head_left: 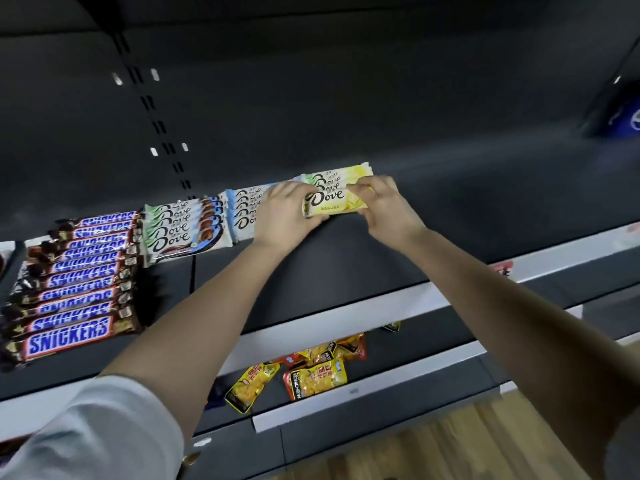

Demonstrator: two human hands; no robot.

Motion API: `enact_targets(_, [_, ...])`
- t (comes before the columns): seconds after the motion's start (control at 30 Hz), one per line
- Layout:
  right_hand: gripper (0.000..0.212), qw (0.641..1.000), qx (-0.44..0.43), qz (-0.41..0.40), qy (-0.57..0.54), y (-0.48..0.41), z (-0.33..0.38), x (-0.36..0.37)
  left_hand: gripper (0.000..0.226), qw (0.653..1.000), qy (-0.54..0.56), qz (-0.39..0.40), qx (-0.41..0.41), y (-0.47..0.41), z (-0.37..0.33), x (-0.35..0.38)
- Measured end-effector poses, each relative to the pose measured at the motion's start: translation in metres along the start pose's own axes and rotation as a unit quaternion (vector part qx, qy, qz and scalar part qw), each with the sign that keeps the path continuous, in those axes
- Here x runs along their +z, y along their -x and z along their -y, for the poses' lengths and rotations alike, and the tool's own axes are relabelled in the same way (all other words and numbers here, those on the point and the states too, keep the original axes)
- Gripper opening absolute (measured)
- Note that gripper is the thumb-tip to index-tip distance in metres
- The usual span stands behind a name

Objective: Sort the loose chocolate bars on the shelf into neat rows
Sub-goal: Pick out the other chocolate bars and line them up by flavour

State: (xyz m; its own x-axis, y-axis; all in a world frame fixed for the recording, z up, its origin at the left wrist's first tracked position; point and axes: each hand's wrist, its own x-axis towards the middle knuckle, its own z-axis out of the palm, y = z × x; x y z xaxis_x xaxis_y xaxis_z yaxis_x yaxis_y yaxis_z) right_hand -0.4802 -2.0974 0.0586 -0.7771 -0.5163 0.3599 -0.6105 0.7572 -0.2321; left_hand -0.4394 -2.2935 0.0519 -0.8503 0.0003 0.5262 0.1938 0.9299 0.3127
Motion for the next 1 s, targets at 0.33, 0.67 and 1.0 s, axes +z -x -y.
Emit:
enact_targets(0.33, [0.046, 0.999, 0.021, -0.008, -0.038, -0.002, -0.024, 0.021, 0.045, 0.999, 0.020, -0.013, -0.041, -0.003, -0.001, 0.040])
enact_targets(0.67, [0.047, 0.992, 0.051, -0.043, -0.110, -0.007, -0.032, 0.035, 0.047, 0.997, -0.002, -0.039, -0.073, -0.004, -0.002, 0.042])
enact_targets(1.0, [0.036, 0.986, 0.084, -0.071, -0.128, -0.006, -0.032, 0.032, 0.047, 0.995, -0.017, -0.011, -0.099, -0.005, -0.005, 0.040])
